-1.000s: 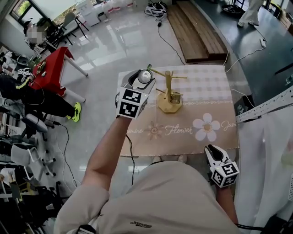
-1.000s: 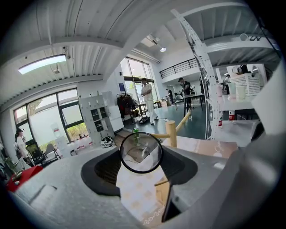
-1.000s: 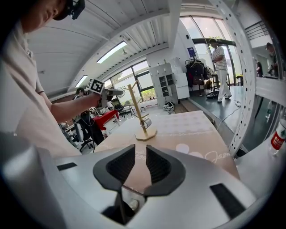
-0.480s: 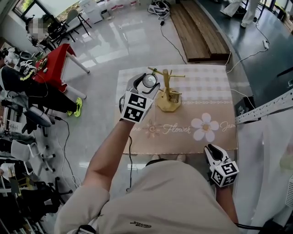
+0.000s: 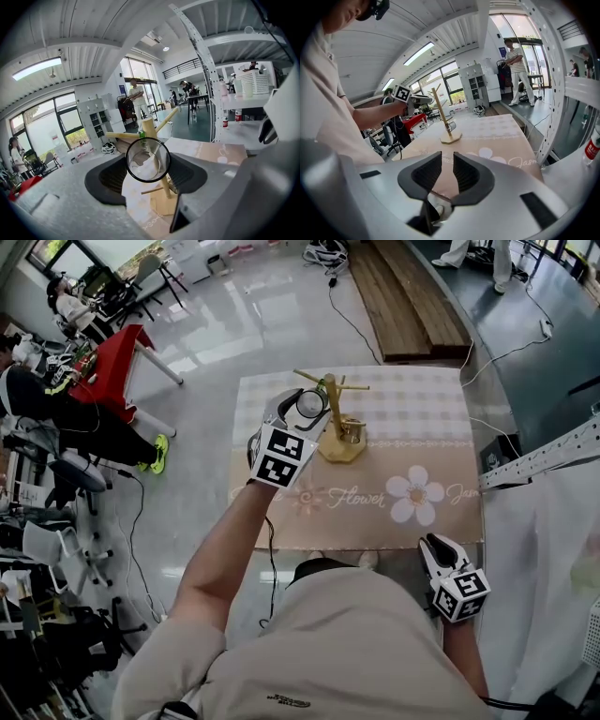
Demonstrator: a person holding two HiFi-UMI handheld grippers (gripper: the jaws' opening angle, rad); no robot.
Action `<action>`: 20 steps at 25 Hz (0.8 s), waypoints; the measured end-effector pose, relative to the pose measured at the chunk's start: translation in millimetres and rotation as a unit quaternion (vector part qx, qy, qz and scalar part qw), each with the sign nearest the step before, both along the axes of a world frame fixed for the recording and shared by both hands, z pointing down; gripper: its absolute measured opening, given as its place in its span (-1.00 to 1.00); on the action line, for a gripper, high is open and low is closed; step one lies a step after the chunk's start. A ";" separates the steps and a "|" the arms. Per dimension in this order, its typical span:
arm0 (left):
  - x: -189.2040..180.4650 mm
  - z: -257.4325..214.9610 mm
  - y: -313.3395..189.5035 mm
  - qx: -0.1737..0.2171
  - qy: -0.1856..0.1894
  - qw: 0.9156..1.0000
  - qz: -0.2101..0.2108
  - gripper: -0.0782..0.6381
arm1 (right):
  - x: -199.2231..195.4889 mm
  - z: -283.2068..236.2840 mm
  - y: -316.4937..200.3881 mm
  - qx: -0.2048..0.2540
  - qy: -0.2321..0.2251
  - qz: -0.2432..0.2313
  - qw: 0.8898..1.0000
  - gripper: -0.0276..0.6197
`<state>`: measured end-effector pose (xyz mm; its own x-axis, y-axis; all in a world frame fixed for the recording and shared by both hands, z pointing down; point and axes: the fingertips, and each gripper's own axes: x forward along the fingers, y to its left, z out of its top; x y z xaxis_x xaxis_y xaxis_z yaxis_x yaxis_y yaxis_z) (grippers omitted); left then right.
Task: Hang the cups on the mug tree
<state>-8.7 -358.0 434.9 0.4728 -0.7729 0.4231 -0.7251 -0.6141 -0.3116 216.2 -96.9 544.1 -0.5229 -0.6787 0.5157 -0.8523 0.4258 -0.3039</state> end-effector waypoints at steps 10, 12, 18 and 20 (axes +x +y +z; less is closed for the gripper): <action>-1.1 3.8 -2.7 0.020 -0.039 0.999 -0.026 -0.02 | 5.6 2.9 7.8 0.003 -0.005 -0.007 1.000 -0.65; -1.4 5.3 -3.0 0.024 -0.045 0.998 -0.031 -0.02 | 6.7 3.8 8.5 0.004 -0.005 -0.007 1.000 -0.65; -1.5 5.2 -1.9 0.029 -0.051 0.998 -0.035 -0.02 | 9.4 1.4 8.2 0.004 -0.003 -0.005 1.000 -0.65; -0.3 5.4 0.3 0.031 -0.052 0.998 -0.034 -0.02 | 9.0 -0.3 8.5 0.006 0.000 -0.007 1.000 -0.65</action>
<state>-9.0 -357.7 440.3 0.3741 -0.8280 0.4177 -0.7268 -0.5415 -0.4225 225.2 -88.3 543.8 -0.5318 -0.6774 0.5082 -0.8466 0.4402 -0.2992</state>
